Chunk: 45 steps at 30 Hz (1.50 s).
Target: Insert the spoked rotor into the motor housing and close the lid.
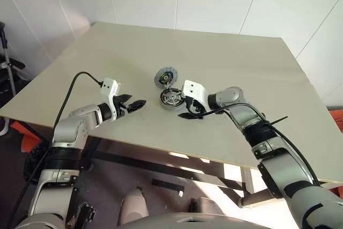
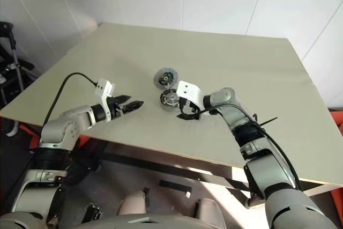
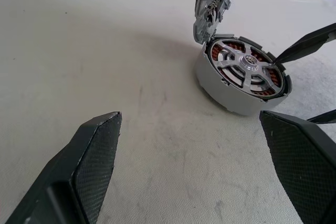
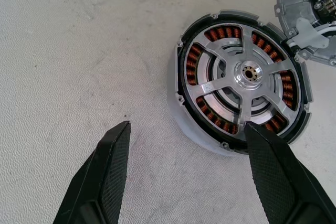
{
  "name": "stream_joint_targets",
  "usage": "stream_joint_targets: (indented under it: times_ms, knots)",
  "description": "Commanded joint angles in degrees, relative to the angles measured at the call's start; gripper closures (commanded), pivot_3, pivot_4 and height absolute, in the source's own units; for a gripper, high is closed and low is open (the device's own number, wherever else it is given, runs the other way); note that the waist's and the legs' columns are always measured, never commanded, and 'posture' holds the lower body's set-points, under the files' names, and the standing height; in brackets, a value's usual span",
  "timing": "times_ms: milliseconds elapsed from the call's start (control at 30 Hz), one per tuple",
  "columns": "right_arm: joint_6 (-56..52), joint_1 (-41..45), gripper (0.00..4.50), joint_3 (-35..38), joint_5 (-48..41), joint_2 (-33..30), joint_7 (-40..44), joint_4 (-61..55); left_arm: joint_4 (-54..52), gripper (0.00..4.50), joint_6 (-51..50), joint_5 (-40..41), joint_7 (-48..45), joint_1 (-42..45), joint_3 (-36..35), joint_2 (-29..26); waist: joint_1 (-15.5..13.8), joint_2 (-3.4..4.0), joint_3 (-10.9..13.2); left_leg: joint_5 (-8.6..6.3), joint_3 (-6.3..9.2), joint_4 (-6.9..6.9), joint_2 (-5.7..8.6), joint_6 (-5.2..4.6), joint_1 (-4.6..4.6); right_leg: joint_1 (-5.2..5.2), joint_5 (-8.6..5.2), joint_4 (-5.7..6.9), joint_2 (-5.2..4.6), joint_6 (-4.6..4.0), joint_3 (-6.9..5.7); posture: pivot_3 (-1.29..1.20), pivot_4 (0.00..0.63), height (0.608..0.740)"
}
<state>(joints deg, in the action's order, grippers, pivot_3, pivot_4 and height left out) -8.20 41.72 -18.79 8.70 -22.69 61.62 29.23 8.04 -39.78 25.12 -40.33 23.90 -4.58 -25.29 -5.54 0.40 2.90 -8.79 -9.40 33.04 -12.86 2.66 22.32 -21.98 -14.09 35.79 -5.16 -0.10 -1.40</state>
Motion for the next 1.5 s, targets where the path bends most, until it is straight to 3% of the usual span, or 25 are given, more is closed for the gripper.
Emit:
stream_joint_targets:
  times_ms: [33, 667, 767, 867, 1300, 1500]
  knots:
    - [0.0, 1.8, 0.63, 0.0, -0.6, 0.7, 0.0, -0.3, -2.3, 0.03, 1.2, 0.4, 0.3, 0.0, -1.1, -0.1, 0.0, 0.00, 0.0, 0.00, 0.00, 0.00, 0.00, 0.00, 0.00, 0.00, 0.00, 0.00, 0.00, 0.00, 0.00, 0.00, 0.000, 0.740]
    - [-1.8, -0.9, 0.63, -1.0, -0.6, 1.6, 0.0, -3.3, -1.6, 0.03, 1.9, 0.4, 1.2, -0.1, -1.5, -0.2, 0.0, 0.00, 0.0, 0.00, 0.00, -0.01, 0.00, 0.00, -0.06, 0.04, 0.00, 0.01, 0.00, 0.00, 0.02, 0.00, 0.000, 0.740]
    - [-2.3, -1.1, 1.21, -1.0, -0.7, 1.6, 0.1, -4.2, -1.5, 0.03, 2.1, 0.5, 1.3, -0.1, -1.5, -0.1, 0.0, 0.00, 0.0, 0.00, 0.00, -0.02, 0.00, 0.00, -0.07, 0.04, 0.00, 0.01, 0.00, 0.00, 0.02, 0.00, 0.000, 0.740]
    - [-2.7, -1.0, 2.10, -1.1, -0.7, 1.7, 0.0, -4.7, -1.4, 0.03, 2.4, 0.4, 1.5, -0.1, -1.7, -0.1, 0.0, 0.00, 0.0, 0.00, 0.00, -0.02, 0.00, 0.00, -0.07, 0.04, 0.00, 0.01, 0.00, 0.00, 0.02, 0.00, 0.000, 0.740]
    - [-2.1, -0.4, 2.10, -2.4, 1.0, 2.5, -2.5, -3.8, -2.2, 0.03, 2.0, 0.8, 1.8, -0.8, -1.9, 0.0, 0.1, 0.00, 0.0, 0.00, 0.00, -0.03, 0.00, 0.01, -0.09, 0.03, 0.00, 0.01, 0.01, 0.00, 0.03, 0.00, 0.000, 0.740]
    - [-2.9, 1.5, 2.10, -3.1, 1.4, -0.1, 0.7, -3.7, -2.1, 0.03, 2.1, 0.8, 1.9, -0.7, -1.8, 0.2, 0.0, 0.00, 0.0, 0.00, 0.00, -0.03, 0.00, 0.01, -0.19, 0.11, 0.00, 0.03, 0.01, 0.00, 0.04, 0.00, 0.000, 0.740]
